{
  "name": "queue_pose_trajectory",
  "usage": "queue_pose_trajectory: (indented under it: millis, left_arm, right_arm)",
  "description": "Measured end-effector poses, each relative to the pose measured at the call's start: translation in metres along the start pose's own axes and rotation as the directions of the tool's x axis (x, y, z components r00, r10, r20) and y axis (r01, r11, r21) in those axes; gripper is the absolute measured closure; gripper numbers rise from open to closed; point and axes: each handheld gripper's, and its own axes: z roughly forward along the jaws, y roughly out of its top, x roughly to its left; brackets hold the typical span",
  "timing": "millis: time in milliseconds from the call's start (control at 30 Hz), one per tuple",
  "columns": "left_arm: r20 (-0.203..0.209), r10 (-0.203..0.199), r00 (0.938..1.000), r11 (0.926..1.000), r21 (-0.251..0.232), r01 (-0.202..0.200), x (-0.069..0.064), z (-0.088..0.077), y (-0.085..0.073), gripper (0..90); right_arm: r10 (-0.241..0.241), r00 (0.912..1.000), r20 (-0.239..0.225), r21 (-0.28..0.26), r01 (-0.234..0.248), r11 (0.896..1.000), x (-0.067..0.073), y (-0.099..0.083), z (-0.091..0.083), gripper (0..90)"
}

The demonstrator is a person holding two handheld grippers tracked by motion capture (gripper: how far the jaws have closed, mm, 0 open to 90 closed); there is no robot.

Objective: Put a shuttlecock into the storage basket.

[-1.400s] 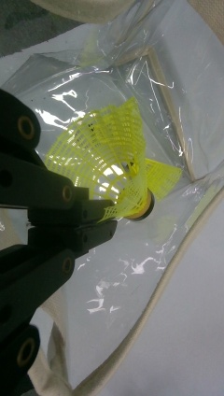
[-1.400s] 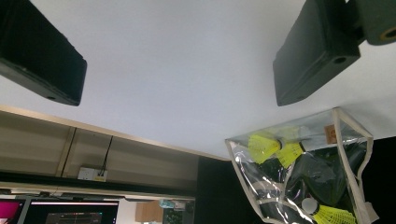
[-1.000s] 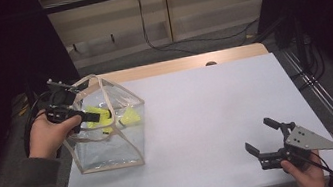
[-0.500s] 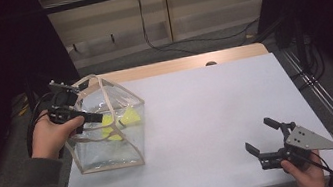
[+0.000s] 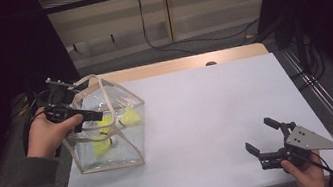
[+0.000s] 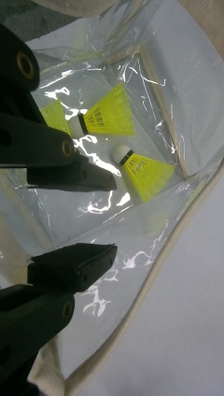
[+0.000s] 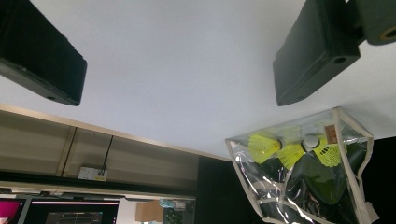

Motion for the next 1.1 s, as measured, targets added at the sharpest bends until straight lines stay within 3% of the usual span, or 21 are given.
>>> queue_pose_trajectory:
  millis: [167, 500, 833, 1100]
  left_arm:
    - [-0.006, -0.006, 1.0, 0.9998, -0.016, 0.006, 0.0, -0.006, 0.003, 52.9]
    - [-0.006, 0.001, 1.0, 0.9993, -0.037, -0.001, -0.003, -0.017, 0.009, 44.7]
    - [0.005, 0.009, 1.0, 0.9983, -0.058, -0.008, -0.008, -0.026, 0.013, 37.8]
    - [0.02, 0.02, 0.9996, 0.9955, -0.094, -0.018, -0.012, -0.032, 0.013, 26.2]
  right_arm:
    - [0.003, 1.0, 0.002, -0.003, -0.003, 1.0, 0.0, 0.0, 0.0, 2.6]
    - [0.003, 1.0, 0.006, 0.001, -0.003, 1.0, -0.001, 0.0, -0.001, 2.6]
    - [0.002, 1.0, 0.004, 0.002, -0.002, 1.0, -0.001, 0.0, -0.002, 2.6]
    - [0.0, 1.0, 0.003, 0.0, 0.0, 1.0, 0.0, 0.0, -0.001, 2.6]
